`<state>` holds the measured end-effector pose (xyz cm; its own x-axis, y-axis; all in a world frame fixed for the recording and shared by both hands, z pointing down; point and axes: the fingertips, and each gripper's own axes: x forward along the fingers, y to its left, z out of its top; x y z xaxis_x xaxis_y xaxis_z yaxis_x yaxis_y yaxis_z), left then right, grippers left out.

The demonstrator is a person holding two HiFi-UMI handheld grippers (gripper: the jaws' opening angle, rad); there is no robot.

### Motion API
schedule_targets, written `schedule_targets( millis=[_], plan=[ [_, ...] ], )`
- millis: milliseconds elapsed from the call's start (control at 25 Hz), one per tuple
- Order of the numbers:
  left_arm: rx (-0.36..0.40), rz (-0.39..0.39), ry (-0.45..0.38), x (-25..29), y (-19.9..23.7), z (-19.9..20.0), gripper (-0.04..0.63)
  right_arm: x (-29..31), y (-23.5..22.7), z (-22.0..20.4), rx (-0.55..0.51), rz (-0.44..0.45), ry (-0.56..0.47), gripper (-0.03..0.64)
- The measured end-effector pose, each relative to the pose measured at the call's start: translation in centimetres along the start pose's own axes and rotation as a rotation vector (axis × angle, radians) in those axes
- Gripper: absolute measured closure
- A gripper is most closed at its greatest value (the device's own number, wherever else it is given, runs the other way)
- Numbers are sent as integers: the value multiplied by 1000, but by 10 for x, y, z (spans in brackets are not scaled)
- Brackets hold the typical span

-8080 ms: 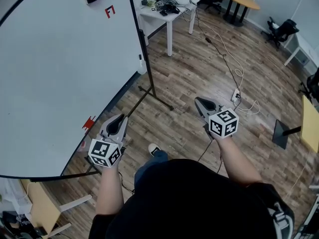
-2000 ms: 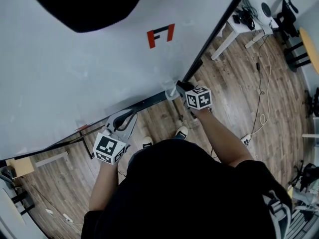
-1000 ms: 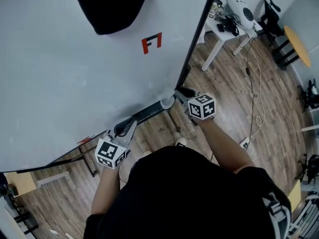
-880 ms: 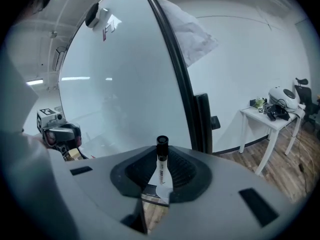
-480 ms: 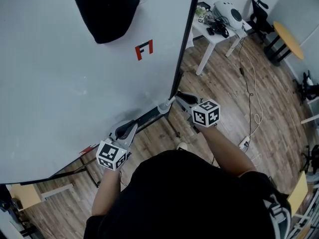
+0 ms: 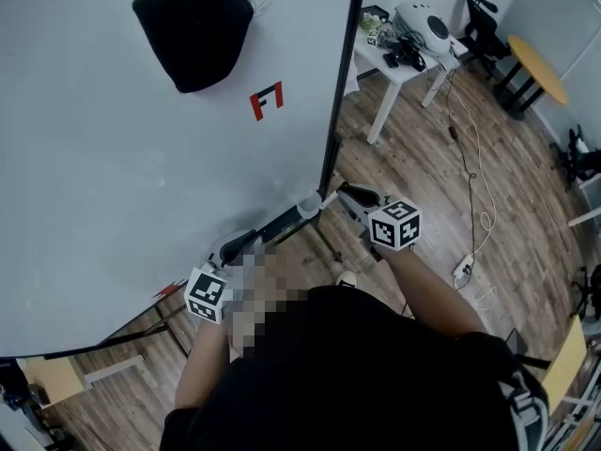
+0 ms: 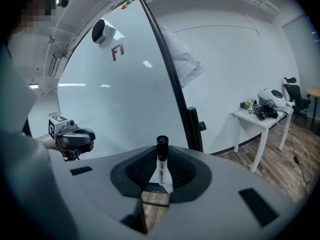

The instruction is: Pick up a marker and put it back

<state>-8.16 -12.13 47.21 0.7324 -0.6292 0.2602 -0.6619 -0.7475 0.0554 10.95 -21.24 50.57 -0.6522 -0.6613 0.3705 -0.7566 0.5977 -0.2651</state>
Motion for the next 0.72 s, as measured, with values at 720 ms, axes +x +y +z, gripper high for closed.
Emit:
schedule_targets(
  millis=[720],
  plan=[
    [-25,27,13,0,13,-5,541,31,-12,-17,13,5,53,557]
  ],
)
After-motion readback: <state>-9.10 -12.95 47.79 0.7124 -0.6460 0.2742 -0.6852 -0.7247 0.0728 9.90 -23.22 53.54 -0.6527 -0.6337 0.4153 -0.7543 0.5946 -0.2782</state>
